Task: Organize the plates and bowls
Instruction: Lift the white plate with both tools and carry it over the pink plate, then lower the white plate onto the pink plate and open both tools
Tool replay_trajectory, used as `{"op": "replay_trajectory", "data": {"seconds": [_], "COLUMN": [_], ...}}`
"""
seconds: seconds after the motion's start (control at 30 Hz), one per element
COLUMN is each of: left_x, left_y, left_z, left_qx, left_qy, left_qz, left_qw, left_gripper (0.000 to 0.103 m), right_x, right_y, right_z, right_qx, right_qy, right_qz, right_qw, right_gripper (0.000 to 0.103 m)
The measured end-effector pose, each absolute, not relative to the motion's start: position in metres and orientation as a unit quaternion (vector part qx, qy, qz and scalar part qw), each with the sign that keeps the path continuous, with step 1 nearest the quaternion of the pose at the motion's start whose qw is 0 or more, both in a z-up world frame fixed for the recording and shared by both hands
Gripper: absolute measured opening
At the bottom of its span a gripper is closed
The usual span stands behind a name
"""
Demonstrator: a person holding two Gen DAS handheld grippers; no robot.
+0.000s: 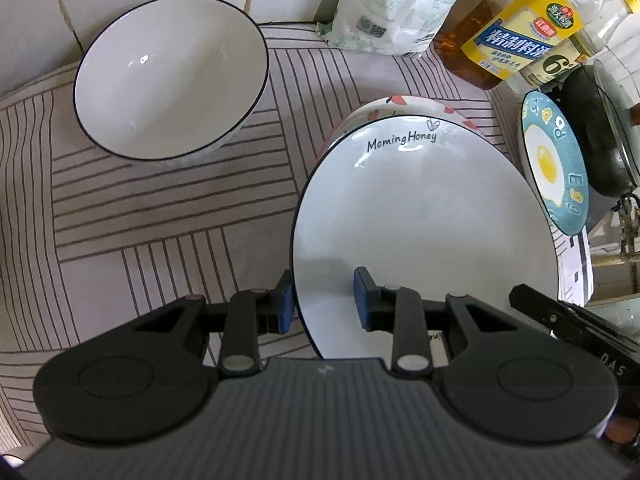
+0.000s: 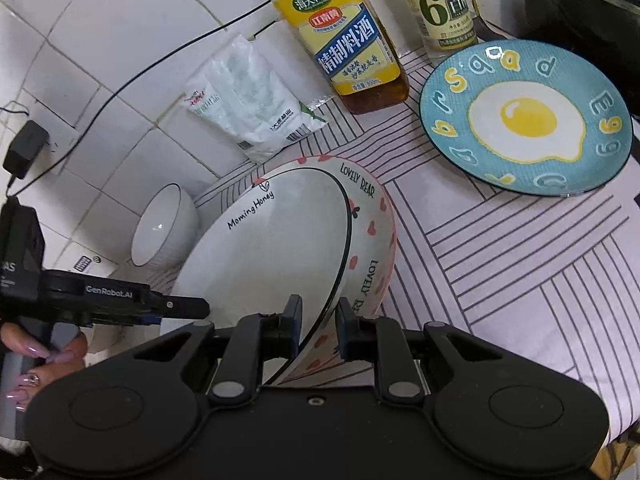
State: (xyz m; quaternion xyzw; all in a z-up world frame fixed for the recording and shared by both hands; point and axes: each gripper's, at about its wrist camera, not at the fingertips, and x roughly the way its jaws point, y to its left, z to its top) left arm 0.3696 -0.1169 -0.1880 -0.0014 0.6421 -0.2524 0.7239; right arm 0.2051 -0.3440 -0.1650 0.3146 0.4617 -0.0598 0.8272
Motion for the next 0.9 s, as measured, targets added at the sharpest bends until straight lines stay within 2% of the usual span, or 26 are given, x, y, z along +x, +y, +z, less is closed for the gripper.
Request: {"op": "replay_trajectory", "data": {"seconds": [0.33,0.67,0.9], "left_x": [0.373,0.362,0.349], "left_y": [-0.13,-0.129,-0.135], "left_z": [-0.193,-0.194,-0.184], "left_qx": [0.001,-0.004,0.032], "left_qy": [0.667,0.662,0.653], "left_qz": [-0.245,-0.239,-0.224], "left_qw": [0.704,0.711,0.723], "left_gripper": [0.028,0.025,0.02], "right_x": [0.217,0.226,0.224], "right_y": [-0.334,-0.309,-0.318], "right_z": [-0.164,-0.165,-0.172], "right_qx": [0.221,0.091,0.103], "right_qy": [0.483,0.494,0.487], "right_qz": [-0.097,-0.134,-0.139], "right_qw": [0.842,0.854,0.856], "right_gripper": [0.024,0.033,0.034]}}
